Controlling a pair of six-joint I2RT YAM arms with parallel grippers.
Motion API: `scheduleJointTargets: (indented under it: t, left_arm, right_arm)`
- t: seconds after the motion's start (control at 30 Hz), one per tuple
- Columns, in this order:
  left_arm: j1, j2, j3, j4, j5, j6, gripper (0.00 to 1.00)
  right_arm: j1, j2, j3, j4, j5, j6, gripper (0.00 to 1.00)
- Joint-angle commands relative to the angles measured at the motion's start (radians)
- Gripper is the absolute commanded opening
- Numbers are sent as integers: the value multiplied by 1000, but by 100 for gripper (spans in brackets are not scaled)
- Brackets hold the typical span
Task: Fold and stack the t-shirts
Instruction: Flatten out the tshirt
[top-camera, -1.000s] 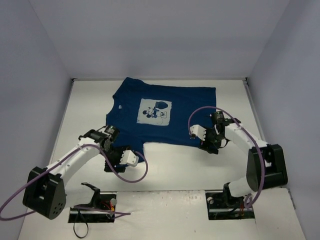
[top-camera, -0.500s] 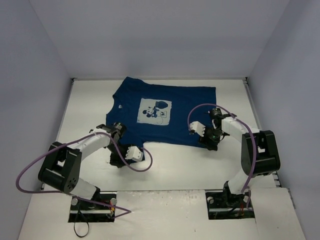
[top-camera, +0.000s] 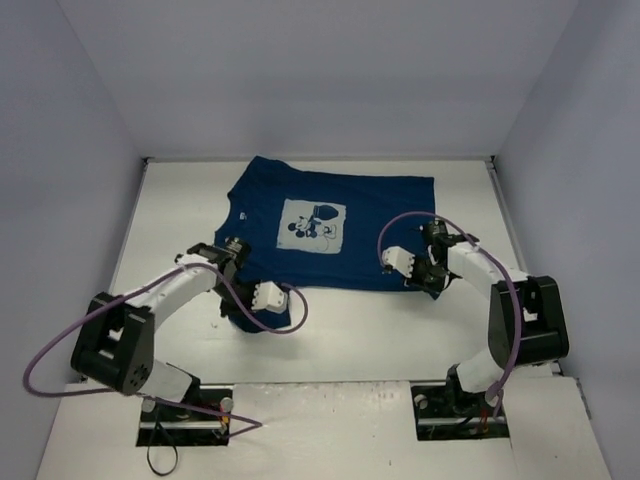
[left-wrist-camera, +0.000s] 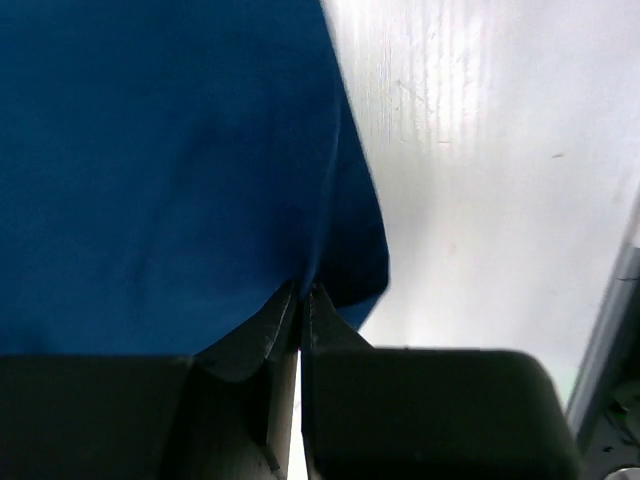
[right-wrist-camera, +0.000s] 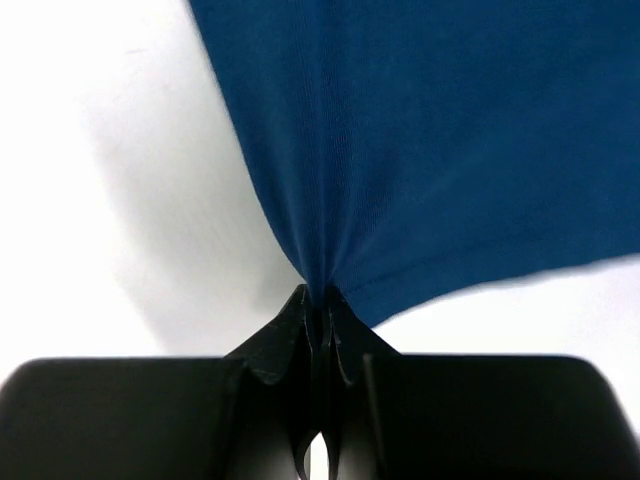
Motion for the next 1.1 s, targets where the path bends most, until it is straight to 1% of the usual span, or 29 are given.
scheduleJointTargets:
  t: [0.0,0.03,0.07,0.13,0.27,0.3,0.33,0.37,0.43,0.5,0.57,0.63,0.67,0.73,0.77,0.8,0.83,0.87,0.9,0.97,1.03,1.07]
  left_arm:
    - [17,-266,238,-204,172,-187,0]
    - [21,-313,271,-216,189,-255,0]
    - [23,-331,305,-220,194,-281,0]
    - [24,-401,425,-216,195,-410,0]
    - [31,-410,617,-208,157,-628,0]
    - [34,-411,646,-172,138,-706,0]
    - [35,-413,672,-143,111,-740,0]
    - [35,-420,714,-79,51,-771,0]
    - [35,-424,743,10,-29,-845,0]
    - [35,-402,764,140,-163,-865,0]
    - [39,-361,785,220,-258,-854,0]
    - [65,-287,799,351,-344,-822,0]
    - [86,-230,818,429,-319,-820,0]
    - [160,-91,869,556,-280,-830,0]
    - [194,0,937,601,-271,-849,0]
    - [230,101,1038,609,-257,-889,0]
    - [255,192,1142,613,-235,-920,0]
    - [273,277,1248,613,-208,-944,0]
    - [274,346,1332,613,-206,-956,0]
    - [285,517,1593,611,-200,-959,0]
    - [288,653,1825,629,-215,-964,0]
    - [292,719,1944,662,-223,-963,0]
  right_arm:
    - [3,-231,104,-147,-61,5,0]
    - [3,-285,135,-154,-82,11,0]
    - [3,-305,147,-157,-89,18,0]
    - [3,-394,216,-155,-110,43,0]
    - [-3,-416,340,-148,-111,95,0]
    - [-6,-415,389,-134,-111,103,0]
    - [-9,-416,411,-123,-119,115,0]
    - [-14,-416,431,-93,-122,133,0]
    - [-13,-399,488,-51,-115,154,0]
    - [-21,-322,536,30,-95,190,0]
    - [-43,-251,609,105,-86,222,0]
    - [-57,-132,669,223,-68,303,0]
    - [-57,-48,742,272,-57,349,0]
    - [-54,137,953,309,-39,409,0]
    - [-52,240,1089,313,-34,463,0]
    - [-49,334,1157,314,-14,493,0]
    - [-48,417,1283,318,1,516,0]
    - [-48,494,1454,323,11,534,0]
    - [-48,554,1467,324,16,544,0]
    - [-39,705,1729,357,47,556,0]
    - [-26,764,1865,464,77,560,0]
    - [-17,761,1855,567,110,562,0]
